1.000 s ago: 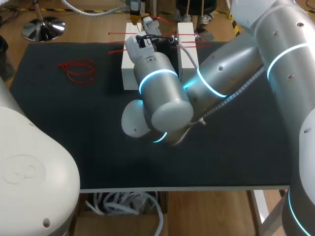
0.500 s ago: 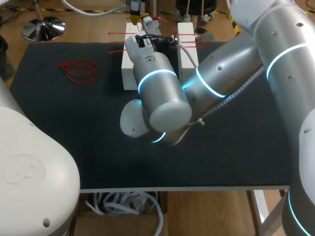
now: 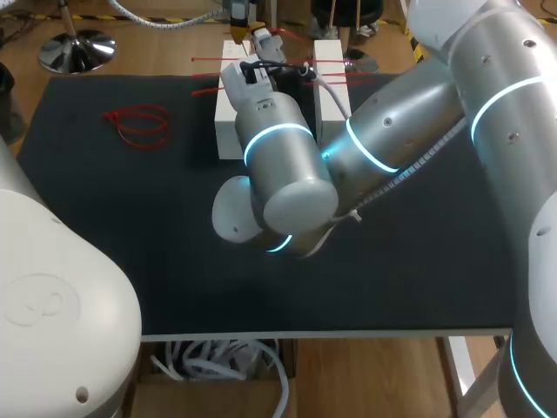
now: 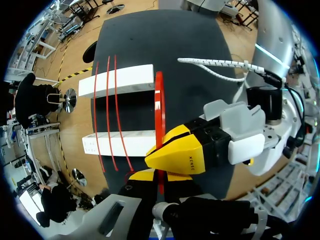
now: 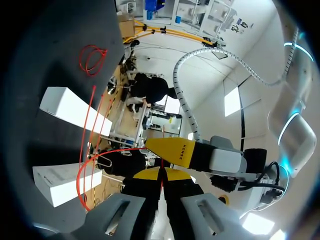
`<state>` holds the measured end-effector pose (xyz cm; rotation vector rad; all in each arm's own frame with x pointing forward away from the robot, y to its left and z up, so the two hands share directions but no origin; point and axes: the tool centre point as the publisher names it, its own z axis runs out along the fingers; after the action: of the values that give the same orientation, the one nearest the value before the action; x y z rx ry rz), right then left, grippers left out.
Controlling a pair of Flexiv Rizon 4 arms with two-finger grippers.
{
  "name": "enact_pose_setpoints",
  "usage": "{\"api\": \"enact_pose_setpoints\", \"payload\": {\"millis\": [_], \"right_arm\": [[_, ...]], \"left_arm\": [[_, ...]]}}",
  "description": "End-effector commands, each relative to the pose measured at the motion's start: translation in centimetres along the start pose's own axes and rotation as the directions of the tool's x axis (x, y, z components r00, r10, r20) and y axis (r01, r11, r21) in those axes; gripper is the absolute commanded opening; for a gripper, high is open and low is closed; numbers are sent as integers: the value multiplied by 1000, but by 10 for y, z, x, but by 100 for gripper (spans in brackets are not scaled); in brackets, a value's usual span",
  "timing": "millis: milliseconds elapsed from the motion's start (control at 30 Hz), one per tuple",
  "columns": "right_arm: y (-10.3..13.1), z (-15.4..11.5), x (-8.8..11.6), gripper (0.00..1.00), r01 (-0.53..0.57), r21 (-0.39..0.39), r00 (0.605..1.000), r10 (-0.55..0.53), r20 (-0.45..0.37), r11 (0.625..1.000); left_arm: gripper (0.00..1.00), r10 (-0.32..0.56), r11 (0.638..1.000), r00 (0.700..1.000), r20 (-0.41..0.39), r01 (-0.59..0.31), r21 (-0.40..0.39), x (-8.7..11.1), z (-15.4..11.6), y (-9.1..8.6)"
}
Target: Grab the tape and strap the tape.
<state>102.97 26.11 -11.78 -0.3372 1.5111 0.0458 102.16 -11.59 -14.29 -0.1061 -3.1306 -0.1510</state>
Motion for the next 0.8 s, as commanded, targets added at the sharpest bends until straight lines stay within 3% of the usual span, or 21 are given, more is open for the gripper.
{"api": "enact_pose_setpoints", "payload": {"millis": [33, 200, 233, 333, 433, 500, 700, 800], "right_arm": [[-1, 0, -2, 0, 5, -1, 1000, -5, -3, 1000], [-1, 0, -2, 0, 5, 0, 1000, -5, 1, 1000], [-1, 0, -2, 14, 6, -1, 1000, -6, 1, 1000], [-1, 0, -2, 5, 5, -1, 1000, -5, 0, 1000], [-1, 0, -2, 12, 5, -1, 1000, -5, 0, 1000], [-1, 0, -2, 6, 4, -1, 1000, -4, -1, 1000], [-3, -1, -2, 19, 3, 1, 1000, -3, -2, 1000], [-4, -1, -2, 19, 3, 3, 1000, -3, -1, 1000]], "left_arm": [[0, -1, 1000, 1000, 0, 1, -2, 1, 0, 0], [0, -1, 1000, 1000, 0, 1, -2, 1, 0, 0], [0, -1, 1000, 1000, 0, 1, -2, 1, 0, 0], [0, -1, 1000, 1000, 0, 1, -2, 1, 0, 0], [0, -1, 1000, 1000, 0, 1, -2, 1, 0, 0], [0, -1, 1000, 1000, 0, 1, -2, 1, 0, 0], [0, -1, 1000, 1000, 0, 1, -2, 1, 0, 0], [0, -1, 1000, 1000, 0, 1, -2, 1, 0, 0]]}}
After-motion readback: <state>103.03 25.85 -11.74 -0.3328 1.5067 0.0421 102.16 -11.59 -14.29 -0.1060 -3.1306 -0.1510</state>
